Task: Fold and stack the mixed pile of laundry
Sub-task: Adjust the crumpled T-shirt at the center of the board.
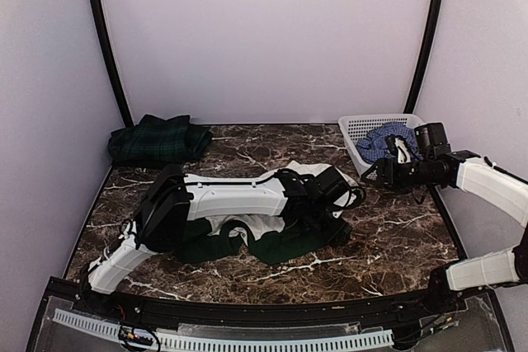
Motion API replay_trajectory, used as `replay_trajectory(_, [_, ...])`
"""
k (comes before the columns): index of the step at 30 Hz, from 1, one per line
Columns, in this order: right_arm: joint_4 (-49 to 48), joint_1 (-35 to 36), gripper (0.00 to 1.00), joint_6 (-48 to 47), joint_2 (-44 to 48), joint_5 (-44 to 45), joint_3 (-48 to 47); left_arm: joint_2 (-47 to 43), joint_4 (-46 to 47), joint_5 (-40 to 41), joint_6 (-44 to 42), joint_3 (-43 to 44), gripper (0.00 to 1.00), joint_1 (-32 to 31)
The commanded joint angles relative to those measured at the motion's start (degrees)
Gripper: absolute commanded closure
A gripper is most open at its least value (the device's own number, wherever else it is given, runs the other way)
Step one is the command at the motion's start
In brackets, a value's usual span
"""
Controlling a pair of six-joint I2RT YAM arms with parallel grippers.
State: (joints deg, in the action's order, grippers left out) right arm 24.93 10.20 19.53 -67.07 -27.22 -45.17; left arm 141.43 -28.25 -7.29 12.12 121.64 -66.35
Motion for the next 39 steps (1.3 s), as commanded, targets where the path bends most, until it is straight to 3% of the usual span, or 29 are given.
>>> replay_trajectory(1, [-0.8,-0.6,0.23,-0.4,1.3,-0.8,0.1,3.8,-5.2,4.2,-0.8,4.2,0.37,-0.2])
replay_trajectory(4, [-1.0,-0.6,0.23,-0.6,1.2,-0.9,0.2,3.3,-8.2,6.3,-1.6,3.5,0.61,-0.7])
replay_trajectory(5, [-1.2,-0.6,0.24,-0.7,1.1,-0.9,0.3,2.5,-9.4,6.4,-2.0,2.1,0.77,-1.1])
replay_trajectory(7, [-1.5,-0.7,0.24,-0.8,1.0,-1.4,0.4,-1.2,-9.4,6.1,-2.3,-2.6,0.97,-1.6])
replay_trajectory(9, [-1.6,-0.6,0.24,-1.1,0.6,-2.1,0.3,-8.2,-6.7,3.4,-3.3,-9.7,1.0,-2.2])
replay_trajectory(11, [-1.9,-0.6,0.25,-1.2,0.8,-2.4,0.4,-17.2,-2.1,-3.9,-3.9,-18.0,1.0,-2.6])
replay_trajectory(15, [-2.3,-0.6,0.25,-1.4,1.5,-3.1,0.4,-37.9,10.0,-9.8,-0.9,-34.4,1.0,-1.6])
replay_trajectory(19, [-3.0,-0.3,0.26,-1.8,1.6,-4.5,0.9,-56.0,15.9,-12.4,7.9,-49.5,1.0,7.2])
replay_trajectory(23, [-4.0,1.1,0.28,-2.2,0.5,-5.2,0.7,-67.2,18.8,-10.8,15.5,-63.5,1.0,19.7])
replay_trajectory(27, [-4.6,4.3,0.29,-3.0,-2.2,-3.4,-0.5,-71.4,18.6,-9.8,20.6,-71.6,1.0,31.5])
replay_trajectory(36, [-3.6,14.4,0.31,-5.6,-11.1,3.0,-3.8,-66.0,11.1,-2.1,25.5,-76.5,0.98,39.5])
replay_trajectory(38, [-3.1,16.7,0.33,-5.6,-11.0,4.3,-3.5,-65.5,7.7,-0.2,23.9,-74.6,0.83,39.6])
replay_trajectory(39, [-3.0,17.5,0.34,-5.3,-10.7,4.3,-3.3,-65.9,7.1,0.6,23.4,-73.9,0.71,39.6])
